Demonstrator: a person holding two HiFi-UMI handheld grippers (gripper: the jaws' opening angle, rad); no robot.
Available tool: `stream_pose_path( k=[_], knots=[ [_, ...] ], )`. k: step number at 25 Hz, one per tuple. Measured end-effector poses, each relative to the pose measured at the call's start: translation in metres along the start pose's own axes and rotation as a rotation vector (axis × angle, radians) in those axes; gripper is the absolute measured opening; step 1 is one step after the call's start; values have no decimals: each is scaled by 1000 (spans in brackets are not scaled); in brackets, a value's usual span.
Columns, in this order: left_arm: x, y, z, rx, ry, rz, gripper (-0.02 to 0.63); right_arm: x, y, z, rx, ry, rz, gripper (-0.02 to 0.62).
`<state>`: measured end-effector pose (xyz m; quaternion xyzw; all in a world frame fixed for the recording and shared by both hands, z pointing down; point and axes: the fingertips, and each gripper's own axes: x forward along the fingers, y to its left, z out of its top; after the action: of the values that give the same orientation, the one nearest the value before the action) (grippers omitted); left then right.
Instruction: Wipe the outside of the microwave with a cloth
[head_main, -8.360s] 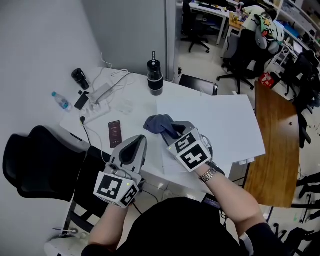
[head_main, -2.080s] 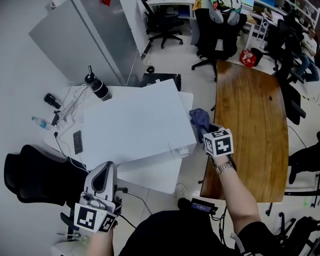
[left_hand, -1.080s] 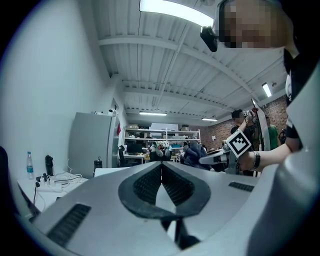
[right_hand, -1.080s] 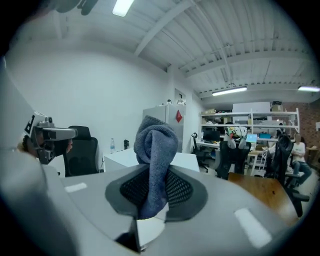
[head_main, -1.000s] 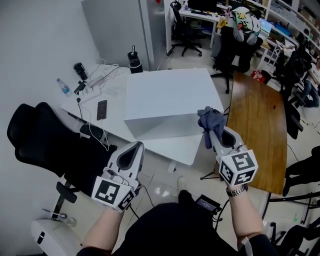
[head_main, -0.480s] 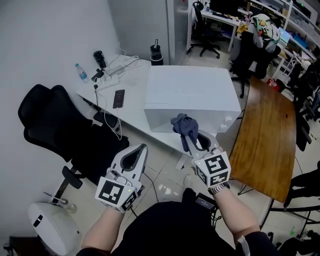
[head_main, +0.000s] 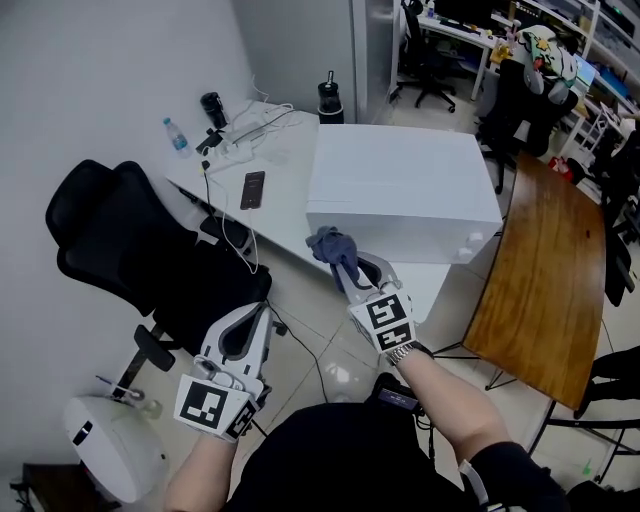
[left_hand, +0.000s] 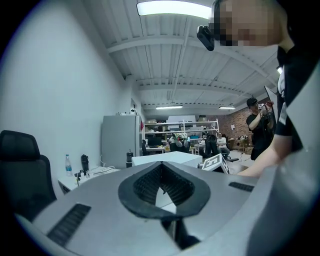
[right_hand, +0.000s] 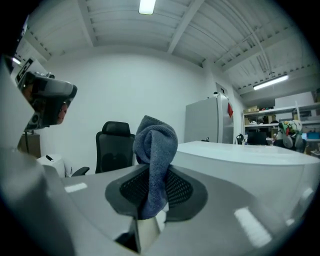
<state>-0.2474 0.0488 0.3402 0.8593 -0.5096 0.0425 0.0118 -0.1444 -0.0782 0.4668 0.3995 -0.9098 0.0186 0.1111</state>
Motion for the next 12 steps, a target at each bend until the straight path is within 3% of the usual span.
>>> stream_pose_path(
  k=[12],
  knots=[
    [-24,39,-7,7,43,103,5,81,-3,-54,42,112,7,74]
  ],
)
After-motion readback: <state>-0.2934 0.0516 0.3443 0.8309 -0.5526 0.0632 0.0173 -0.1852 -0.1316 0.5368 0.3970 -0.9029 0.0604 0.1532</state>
